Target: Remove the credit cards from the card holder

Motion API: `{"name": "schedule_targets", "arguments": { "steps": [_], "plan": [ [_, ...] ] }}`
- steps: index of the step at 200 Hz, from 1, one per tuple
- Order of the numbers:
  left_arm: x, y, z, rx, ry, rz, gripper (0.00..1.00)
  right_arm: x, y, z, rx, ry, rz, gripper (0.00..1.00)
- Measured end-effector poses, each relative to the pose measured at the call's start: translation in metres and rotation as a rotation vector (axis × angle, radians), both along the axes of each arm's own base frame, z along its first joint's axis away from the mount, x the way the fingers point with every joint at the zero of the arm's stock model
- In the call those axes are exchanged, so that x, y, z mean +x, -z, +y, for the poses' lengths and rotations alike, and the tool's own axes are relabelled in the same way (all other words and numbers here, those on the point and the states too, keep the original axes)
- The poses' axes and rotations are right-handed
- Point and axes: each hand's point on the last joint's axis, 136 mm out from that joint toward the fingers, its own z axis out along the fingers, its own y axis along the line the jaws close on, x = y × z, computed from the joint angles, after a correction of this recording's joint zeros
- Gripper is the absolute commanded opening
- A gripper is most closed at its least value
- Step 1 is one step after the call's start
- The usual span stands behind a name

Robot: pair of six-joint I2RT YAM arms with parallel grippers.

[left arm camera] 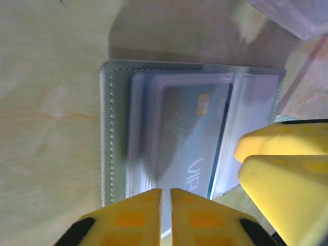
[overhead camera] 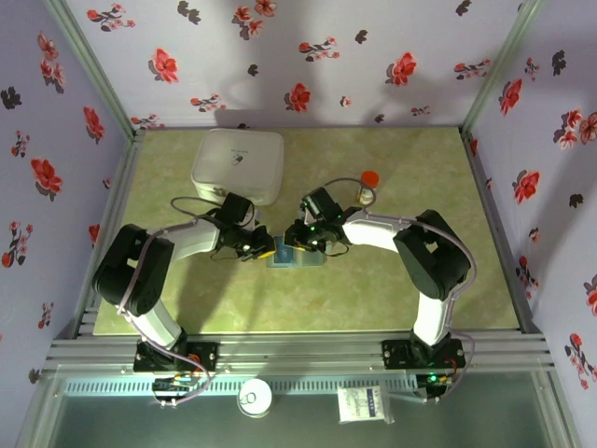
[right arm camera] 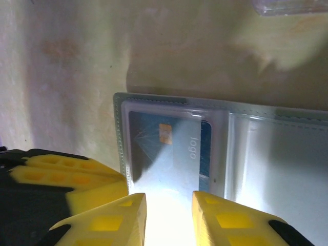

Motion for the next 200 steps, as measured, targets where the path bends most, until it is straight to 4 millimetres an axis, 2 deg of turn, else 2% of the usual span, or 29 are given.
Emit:
{"name": "schedule_targets", "arguments": {
  "steps": [15, 89, 200],
  "plan": [
    [0.0, 0.005, 0.001, 0.013, 0.004, 0.004, 0.07, 0.0, 0.0, 0.001, 0.007, -0.003, -0.001, 0.29],
    [0.001, 0.005, 0.001, 0.012, 0.008, -0.003, 0.06, -0.001, 0.015, 0.001, -0.015, -0.005, 0.027, 0.28],
    [0.0, 0.003, 0.004, 0.003, -0.003, -0.016, 0.1, 0.002, 0.015, -0.009, -0.08, 0.008, 0.002, 0.28]
  ]
}}
